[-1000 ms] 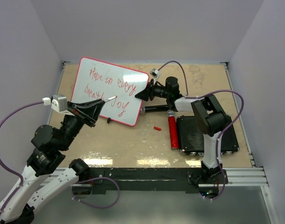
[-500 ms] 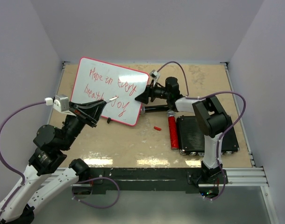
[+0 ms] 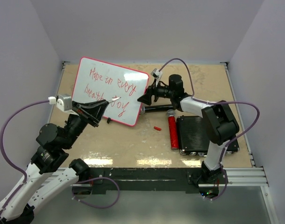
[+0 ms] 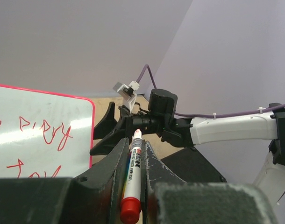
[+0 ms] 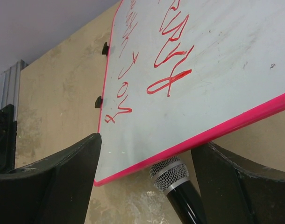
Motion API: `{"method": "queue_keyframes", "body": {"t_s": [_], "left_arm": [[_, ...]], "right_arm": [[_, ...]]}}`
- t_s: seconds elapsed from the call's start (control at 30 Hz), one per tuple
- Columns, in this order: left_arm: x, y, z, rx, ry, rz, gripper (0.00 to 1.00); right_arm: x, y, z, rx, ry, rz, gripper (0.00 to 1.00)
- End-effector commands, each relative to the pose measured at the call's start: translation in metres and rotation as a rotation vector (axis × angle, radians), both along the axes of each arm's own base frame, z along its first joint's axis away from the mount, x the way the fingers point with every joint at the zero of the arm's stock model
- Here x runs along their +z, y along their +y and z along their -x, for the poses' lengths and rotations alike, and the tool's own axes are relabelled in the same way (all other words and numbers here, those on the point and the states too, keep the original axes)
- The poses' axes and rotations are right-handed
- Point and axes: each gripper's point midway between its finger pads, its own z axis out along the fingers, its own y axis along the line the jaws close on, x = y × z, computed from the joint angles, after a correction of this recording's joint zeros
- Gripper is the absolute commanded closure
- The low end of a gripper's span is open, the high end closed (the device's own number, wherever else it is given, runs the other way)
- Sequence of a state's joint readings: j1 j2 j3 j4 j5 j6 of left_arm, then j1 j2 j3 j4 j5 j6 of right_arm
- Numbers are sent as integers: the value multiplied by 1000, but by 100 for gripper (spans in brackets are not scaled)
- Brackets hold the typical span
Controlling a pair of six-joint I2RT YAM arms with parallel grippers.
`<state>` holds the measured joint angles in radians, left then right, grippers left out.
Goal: Write a sentence on the whiteboard
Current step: Place the whiteboard on the whiteboard stand, then close the whiteboard marker at the center of the board.
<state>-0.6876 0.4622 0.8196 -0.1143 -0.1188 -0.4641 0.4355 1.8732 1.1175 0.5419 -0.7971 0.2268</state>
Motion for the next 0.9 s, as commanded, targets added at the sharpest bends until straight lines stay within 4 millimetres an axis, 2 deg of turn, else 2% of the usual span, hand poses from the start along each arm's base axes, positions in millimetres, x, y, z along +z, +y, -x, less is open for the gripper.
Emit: {"method": "queue_keyframes", "body": {"t_s": [0.0, 0.13, 0.27, 0.33, 0.37, 0.4, 0.43, 0.47, 0.53, 0.57, 0.63, 0.67, 0.73, 0.77, 0.87], "left_arm": [[12, -6, 2, -32, -46, 6, 100], [9, -9, 3, -49, -50, -26, 100], [-1, -16, 3, -77, -49, -39, 100], [-2, -18, 3, -88, -55, -32, 100], [-12, -22, 2, -99, -40, -35, 100], [-15, -22, 2, -100, -37, -34, 100], [-10, -22, 3, -103, -59, -10, 100], [-25, -27, 3, -129, -37, -17, 100], [-28, -27, 5, -136, -53, 15, 100], [-47, -31, 3, -146, -21, 17, 100], [-51, -31, 6, -156, -38, 52, 100], [-68, -34, 4, -165, -8, 55, 100], [-71, -33, 7, -172, -25, 90, 100], [-82, -34, 6, -173, -5, 89, 100], [-97, -33, 6, -167, 14, 88, 100]], "right_arm": [[18, -16, 11, 33, -69, 62, 19], [23, -34, 18, 56, -142, 157, 18], [20, -48, 26, 70, -133, 218, 18], [21, -54, 36, 97, -144, 251, 18], [25, -56, 40, 116, -160, 260, 18], [20, -59, 53, 179, -170, 290, 18], [29, -62, 62, 210, -204, 298, 18], [31, -64, 68, 241, -226, 310, 18], [26, -71, 90, 333, -276, 343, 18], [26, -76, 102, 361, -310, 343, 19], [20, -82, 112, 398, -412, 370, 20], [18, -82, 119, 393, -430, 380, 20], [8, -85, 111, 361, -444, 455, 21], [2, -85, 111, 364, -436, 479, 23], [-22, -85, 110, 345, -372, 540, 32]]}}
